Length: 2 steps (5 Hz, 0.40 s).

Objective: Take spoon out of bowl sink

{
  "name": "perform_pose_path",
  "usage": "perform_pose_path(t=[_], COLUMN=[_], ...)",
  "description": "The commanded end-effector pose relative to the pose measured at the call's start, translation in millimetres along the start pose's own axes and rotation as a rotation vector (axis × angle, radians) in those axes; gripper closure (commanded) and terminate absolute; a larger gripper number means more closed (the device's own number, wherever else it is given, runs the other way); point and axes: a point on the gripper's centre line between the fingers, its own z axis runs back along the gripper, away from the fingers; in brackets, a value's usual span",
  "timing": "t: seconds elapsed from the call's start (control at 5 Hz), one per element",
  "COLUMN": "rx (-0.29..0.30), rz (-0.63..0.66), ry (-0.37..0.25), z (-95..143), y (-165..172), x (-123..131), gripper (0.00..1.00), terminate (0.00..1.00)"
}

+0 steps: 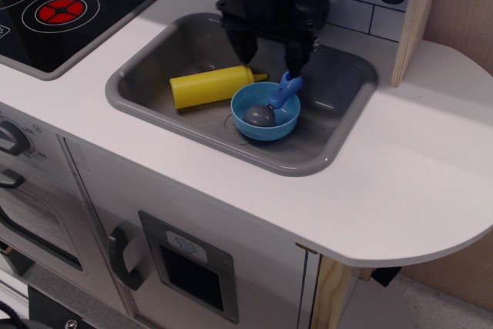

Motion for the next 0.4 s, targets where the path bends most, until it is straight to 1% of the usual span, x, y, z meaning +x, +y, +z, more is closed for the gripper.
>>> perform_pose_path(t=[0.0,0.2], rx=[0.041,0.064], rz=[-0.021,-0.034], ry=[-0.066,-0.064], z=[-7.4,-15.4], y=[-10.3,-15.8], x=[22.9,21.7], gripper=[0.0,0.0], terminate=[0.0,0.0])
